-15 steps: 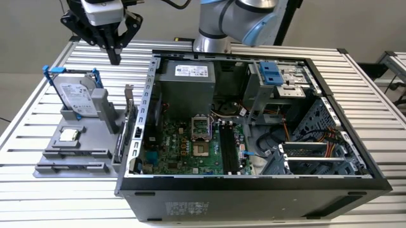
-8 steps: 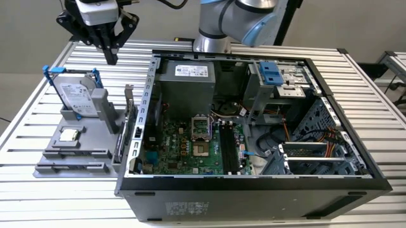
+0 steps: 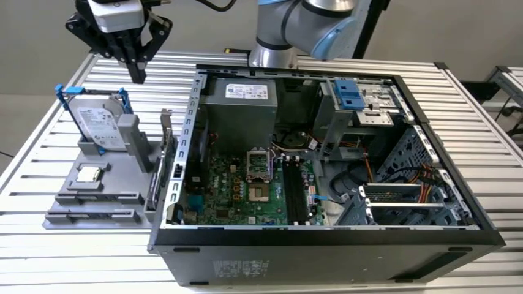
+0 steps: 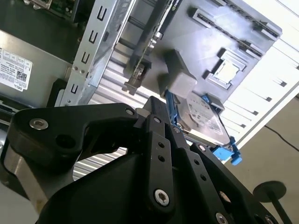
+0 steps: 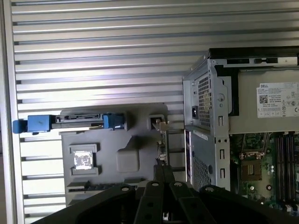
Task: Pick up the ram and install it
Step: 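Reach for the ram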
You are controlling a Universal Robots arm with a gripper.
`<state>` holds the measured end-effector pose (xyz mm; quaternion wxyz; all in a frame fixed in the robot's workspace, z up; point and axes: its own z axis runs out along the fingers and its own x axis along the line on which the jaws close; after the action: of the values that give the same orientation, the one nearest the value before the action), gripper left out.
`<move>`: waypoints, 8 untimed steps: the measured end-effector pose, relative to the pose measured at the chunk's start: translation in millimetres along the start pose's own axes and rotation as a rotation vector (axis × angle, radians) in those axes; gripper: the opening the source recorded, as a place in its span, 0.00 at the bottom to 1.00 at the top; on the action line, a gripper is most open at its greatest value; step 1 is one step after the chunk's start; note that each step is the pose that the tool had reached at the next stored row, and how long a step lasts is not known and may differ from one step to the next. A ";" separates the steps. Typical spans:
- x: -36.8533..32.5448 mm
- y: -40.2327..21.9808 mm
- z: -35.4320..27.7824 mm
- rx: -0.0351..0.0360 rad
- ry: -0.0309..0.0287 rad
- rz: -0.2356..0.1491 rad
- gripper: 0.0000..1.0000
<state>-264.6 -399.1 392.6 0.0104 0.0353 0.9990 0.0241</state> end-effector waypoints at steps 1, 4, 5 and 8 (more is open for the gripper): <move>1.0 -0.1 -0.1 0.0001 0.0000 0.000 0.00; 4.2 -0.3 -0.1 0.0000 0.0000 0.000 0.00; 5.2 -0.4 -0.1 0.0000 0.0000 0.000 0.00; 8.6 -0.6 -0.2 0.0001 0.0000 0.000 0.00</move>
<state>-273.2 -399.1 392.6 0.0103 0.0353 0.9990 0.0240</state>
